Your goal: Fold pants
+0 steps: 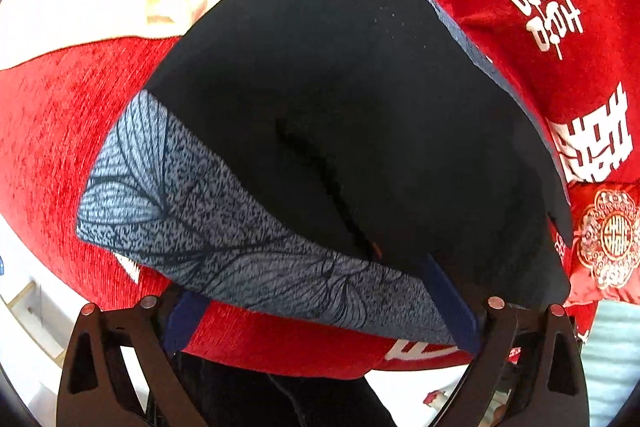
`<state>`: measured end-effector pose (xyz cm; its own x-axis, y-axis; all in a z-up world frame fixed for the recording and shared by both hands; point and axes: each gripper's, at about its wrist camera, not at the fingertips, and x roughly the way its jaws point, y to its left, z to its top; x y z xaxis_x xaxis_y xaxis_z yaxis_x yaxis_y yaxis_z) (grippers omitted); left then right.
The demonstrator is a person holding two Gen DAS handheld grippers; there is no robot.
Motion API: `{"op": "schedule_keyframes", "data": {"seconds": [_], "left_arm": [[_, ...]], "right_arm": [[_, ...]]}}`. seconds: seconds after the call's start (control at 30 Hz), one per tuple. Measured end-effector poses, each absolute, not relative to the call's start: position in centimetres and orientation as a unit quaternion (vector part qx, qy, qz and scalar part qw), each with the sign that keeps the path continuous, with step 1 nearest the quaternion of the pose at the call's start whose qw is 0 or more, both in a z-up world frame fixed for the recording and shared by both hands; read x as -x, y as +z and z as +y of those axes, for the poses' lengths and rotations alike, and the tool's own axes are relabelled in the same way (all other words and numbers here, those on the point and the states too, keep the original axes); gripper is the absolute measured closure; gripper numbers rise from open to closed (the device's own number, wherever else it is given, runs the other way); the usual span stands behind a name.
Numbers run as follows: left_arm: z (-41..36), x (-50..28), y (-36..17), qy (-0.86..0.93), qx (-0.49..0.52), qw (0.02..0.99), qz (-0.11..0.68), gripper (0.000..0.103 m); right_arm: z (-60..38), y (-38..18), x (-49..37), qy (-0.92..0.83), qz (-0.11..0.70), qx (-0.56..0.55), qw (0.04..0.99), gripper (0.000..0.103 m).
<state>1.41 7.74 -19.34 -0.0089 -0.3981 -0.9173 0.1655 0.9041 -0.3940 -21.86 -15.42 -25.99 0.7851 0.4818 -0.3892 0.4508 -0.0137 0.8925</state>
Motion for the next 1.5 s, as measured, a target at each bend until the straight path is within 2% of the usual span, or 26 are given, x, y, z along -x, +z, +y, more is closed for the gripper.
{"op": "schedule_keyframes", "data": {"seconds": [0.03,0.1,0.13,0.17,0.2,0.23,0.33,0.63,0.77,0.93,1.13,1.23,1.33,1.37,1.4,1.43,1.47,1.5], "left_arm": [[7.7,-1.4,-19.2,-0.196,0.083,0.702,0.68,0.018],[8.1,-1.7,-19.2,-0.188,0.075,0.705,0.679,0.029],[8.2,-1.7,-19.0,-0.187,0.075,0.707,0.678,0.046],[8.2,-1.8,-18.9,-0.185,0.067,0.706,0.681,0.061],[8.4,-2.0,-18.9,-0.187,0.067,0.705,0.681,0.069],[8.6,-2.2,-18.7,-0.193,0.074,0.7,0.684,0.079],[8.7,-2.4,-17.3,-0.204,0.074,0.7,0.68,0.079],[3.6,-6.5,-9.0,-0.243,0.061,0.742,0.622,0.079],[0.9,-10.4,-7.6,-0.242,0.058,0.763,0.597,0.079],[-3.9,-16.3,-9.1,-0.23,0.041,0.781,0.58,0.079],[-9.2,-22.2,-15.9,-0.168,-0.022,0.796,0.581,0.079],[-10.3,-23.2,-18.3,-0.136,-0.029,0.796,0.59,0.069],[-10.6,-23.5,-17.7,-0.117,-0.036,0.799,0.589,0.067],[-10.6,-23.3,-17.3,-0.116,-0.039,0.802,0.585,0.051],[-10.3,-22.9,-16.0,-0.107,-0.046,0.813,0.571,0.04],[-10.1,-22.4,-14.9,-0.098,-0.054,0.824,0.556,0.028],[-10.0,-22.0,-14.2,-0.095,-0.061,0.83,0.546,0.028],[-10.0,-21.3,-13.5,-0.1,-0.076,0.83,0.544,0.027]], "right_arm": [[-15.4,-26.1,21.7,0.013,0.321,-0.717,0.618,0.025],[-15.5,-26.4,21.6,0.01,0.317,-0.727,0.61,0.027],[-15.5,-26.6,21.6,0.003,0.317,-0.733,0.602,0.043],[-15.6,-26.9,21.8,-0.009,0.321,-0.741,0.59,0.076],[-15.7,-27.2,22.1,-0.023,0.328,-0.746,0.579,0.09],[-15.8,-27.4,22.2,-0.044,0.343,-0.746,0.569,0.097],[-15.8,-25.5,21.4,-0.056,0.366,-0.721,0.586,0.097],[-20.7,-13.9,14.4,-0.015,0.392,-0.613,0.686,0.097],[-24.3,-12.1,9.2,0.008,0.41,-0.579,0.705,0.097],[-30.1,-13.8,1.8,0.008,0.451,-0.538,0.712,0.096],[-34.6,-19.0,-6.1,-0.002,0.504,-0.505,0.701,0.093],[-35.6,-22.0,-8.0,-0.008,0.53,-0.493,0.69,0.092],[-36.1,-23.3,-9.2,-0.004,0.546,-0.485,0.682,0.091],[-36.1,-23.0,-9.4,0.002,0.552,-0.484,0.679,0.082],[-36.0,-22.3,-9.5,0.01,0.555,-0.478,0.681,0.074],[-36.0,-21.8,-9.0,0.012,0.554,-0.47,0.687,0.054],[-35.9,-20.6,-8.8,0.017,0.551,-0.457,0.698,0.04],[-35.6,-19.3,-8.6,0.015,0.549,-0.443,0.708,0.039]]}}
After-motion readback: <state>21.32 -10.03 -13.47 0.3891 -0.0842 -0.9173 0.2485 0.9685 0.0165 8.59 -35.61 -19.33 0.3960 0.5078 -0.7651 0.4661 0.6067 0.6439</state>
